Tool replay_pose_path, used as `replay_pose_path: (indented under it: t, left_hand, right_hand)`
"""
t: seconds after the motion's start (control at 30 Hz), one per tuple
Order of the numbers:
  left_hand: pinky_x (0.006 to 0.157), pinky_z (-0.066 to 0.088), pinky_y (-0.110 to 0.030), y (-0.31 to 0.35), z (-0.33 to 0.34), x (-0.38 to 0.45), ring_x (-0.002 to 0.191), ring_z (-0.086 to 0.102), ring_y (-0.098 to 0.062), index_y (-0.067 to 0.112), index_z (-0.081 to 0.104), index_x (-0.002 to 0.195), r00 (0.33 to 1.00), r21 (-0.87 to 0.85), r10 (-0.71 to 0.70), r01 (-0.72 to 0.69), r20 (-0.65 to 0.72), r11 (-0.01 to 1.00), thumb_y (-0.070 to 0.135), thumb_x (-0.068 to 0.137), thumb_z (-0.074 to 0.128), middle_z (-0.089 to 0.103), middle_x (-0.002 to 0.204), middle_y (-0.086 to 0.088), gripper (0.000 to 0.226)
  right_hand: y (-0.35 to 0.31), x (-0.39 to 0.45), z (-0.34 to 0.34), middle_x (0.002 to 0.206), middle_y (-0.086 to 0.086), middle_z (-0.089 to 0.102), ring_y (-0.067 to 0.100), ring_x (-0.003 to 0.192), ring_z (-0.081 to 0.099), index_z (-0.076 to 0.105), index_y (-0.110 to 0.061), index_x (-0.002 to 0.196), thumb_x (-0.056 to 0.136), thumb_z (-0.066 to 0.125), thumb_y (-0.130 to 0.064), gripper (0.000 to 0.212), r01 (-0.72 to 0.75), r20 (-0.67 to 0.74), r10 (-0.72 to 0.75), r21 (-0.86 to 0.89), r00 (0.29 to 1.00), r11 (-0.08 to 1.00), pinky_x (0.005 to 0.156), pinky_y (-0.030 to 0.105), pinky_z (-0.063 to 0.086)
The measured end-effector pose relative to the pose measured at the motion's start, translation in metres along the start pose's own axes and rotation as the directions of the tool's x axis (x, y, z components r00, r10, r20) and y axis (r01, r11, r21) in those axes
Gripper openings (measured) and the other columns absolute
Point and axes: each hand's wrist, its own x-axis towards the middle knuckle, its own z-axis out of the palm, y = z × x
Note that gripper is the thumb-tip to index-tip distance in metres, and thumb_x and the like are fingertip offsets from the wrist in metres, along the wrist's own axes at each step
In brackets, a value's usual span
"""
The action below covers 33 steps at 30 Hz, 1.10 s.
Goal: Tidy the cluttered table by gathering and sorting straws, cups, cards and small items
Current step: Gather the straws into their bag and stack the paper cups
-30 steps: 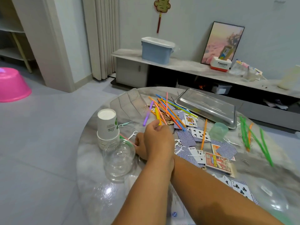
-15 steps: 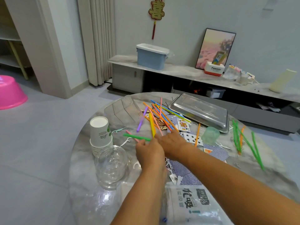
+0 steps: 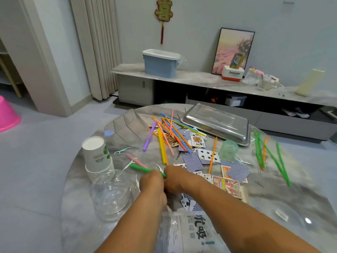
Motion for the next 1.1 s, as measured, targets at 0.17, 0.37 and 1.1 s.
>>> replay_pose_path:
  t: [0.17, 0.37, 1.1]
  left_hand:
    - [0.081, 0.052, -0.042, 0.015, 0.013, 0.012, 0.102, 0.065, -0.04, -0.008, 0.06, 0.126, 0.98, 0.259, 0.19, -0.199, 0.062, 0.945, 0.006, 0.1, 0.045, 0.063, 0.127, -0.028, 0.033]
    - [0.105, 0.047, -0.048, 0.042, 0.046, 0.044, 0.126, 0.052, -0.039, 0.016, 0.046, 0.148, 0.885, 0.623, 0.431, -0.44, 0.177, 0.647, 0.01, 0.093, 0.05, 0.052, 0.141, -0.016, 0.056]
    - [0.089, 0.054, -0.038, 0.077, 0.11, 0.13, 0.113, 0.064, -0.041, -0.008, 0.053, 0.135, 0.919, 0.545, 0.197, -0.365, 0.342, 0.755, 0.006, 0.103, 0.045, 0.062, 0.126, -0.029, 0.036]
  right_hand:
    - [0.025, -0.012, -0.045, 0.098, 0.006, 0.058, 0.018, 0.084, 0.056, 0.056, -0.008, 0.11, 0.108, 0.037, -0.036, 0.034, 0.087, 0.014, -0.089, 0.114, 0.996, 0.99, 0.077, 0.034, 0.048]
    - [0.066, 0.01, -0.08, 0.082, 0.006, 0.051, 0.017, 0.067, 0.046, 0.056, -0.006, 0.107, 0.105, 0.045, -0.023, 0.021, 0.009, -0.169, 0.069, 0.424, 0.983, 0.905, 0.062, 0.035, 0.04]
    - [0.048, 0.149, -0.087, 0.068, 0.004, 0.054, 0.019, 0.064, 0.054, 0.053, -0.013, 0.069, 0.089, 0.064, -0.025, 0.026, -0.212, -0.221, 0.275, 0.273, 0.936, 0.938, 0.059, 0.029, 0.046]
